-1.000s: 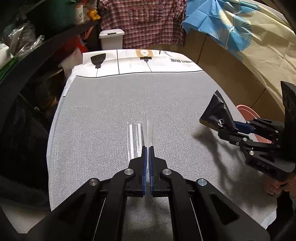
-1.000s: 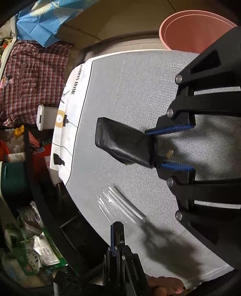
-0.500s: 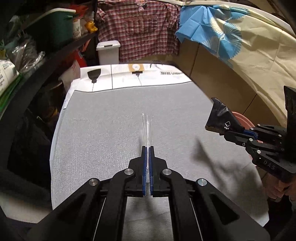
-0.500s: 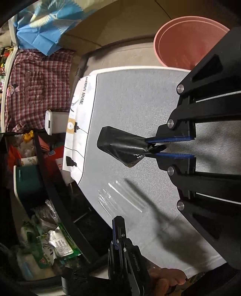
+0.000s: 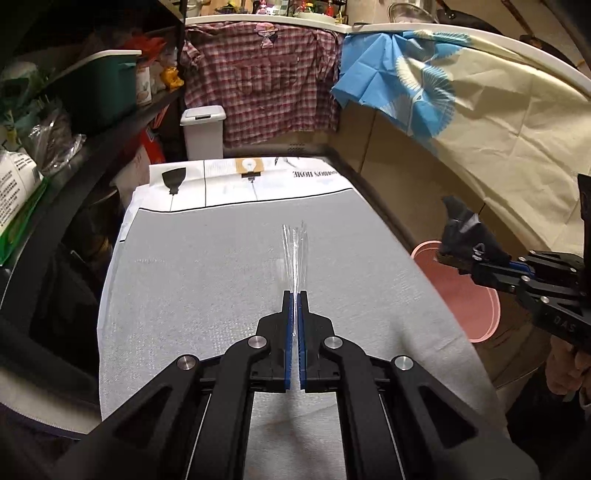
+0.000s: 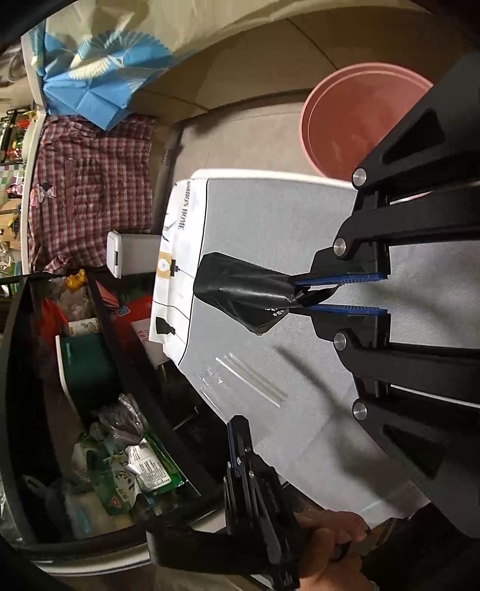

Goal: Collect trash
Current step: 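Lift and carry the straws and the black sachet over the pink bucket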

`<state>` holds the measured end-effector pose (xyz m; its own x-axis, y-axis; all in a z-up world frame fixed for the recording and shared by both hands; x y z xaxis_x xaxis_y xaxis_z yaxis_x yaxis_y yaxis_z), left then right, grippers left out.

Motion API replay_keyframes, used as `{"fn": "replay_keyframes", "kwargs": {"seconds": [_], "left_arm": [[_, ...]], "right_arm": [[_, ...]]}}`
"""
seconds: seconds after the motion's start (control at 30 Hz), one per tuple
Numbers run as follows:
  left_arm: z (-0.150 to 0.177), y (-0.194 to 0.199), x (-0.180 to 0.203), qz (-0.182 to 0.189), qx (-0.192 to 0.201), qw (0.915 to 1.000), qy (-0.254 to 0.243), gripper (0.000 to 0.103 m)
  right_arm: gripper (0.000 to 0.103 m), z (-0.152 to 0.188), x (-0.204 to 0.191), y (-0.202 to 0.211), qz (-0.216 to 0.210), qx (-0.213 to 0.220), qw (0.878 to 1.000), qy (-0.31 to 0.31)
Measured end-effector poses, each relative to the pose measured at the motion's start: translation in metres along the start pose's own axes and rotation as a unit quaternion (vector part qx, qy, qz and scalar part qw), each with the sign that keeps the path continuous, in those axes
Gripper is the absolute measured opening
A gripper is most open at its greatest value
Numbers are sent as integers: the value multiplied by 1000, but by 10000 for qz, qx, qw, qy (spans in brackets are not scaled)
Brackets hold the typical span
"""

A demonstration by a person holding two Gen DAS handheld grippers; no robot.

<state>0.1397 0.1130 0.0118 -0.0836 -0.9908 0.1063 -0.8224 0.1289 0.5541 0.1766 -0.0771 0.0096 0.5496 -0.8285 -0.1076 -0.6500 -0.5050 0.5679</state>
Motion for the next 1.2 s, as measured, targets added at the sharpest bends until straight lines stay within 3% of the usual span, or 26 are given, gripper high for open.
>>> {"fn": "replay_keyframes", "kwargs": {"seconds": [0.3, 0.8, 1.2], "left_arm": [[-8, 10, 20, 188, 127, 9997, -36, 2], [-11, -6, 79, 506, 19, 9981, -360, 2], [-25, -26, 137, 948, 19, 9942, -506, 2]], "right_arm": [[10, 9, 30, 42, 280, 224, 9993, -70], [10, 38, 95, 52, 800, 268, 9938, -730], [10, 53, 148, 66, 1384, 280, 9816, -1288]]}}
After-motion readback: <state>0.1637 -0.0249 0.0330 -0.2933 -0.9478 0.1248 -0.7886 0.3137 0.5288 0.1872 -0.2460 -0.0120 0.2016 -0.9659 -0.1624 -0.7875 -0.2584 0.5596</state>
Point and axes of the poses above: each gripper's, at about its wrist camera, not at the fingertips, and y roughly against the way its jaws point, x to its right, z to its underside, the point moved 1 cm from there along -y, roughly the way its jaws point, and after that the axes turned 10 degrees about x, right-handed, at the moved point
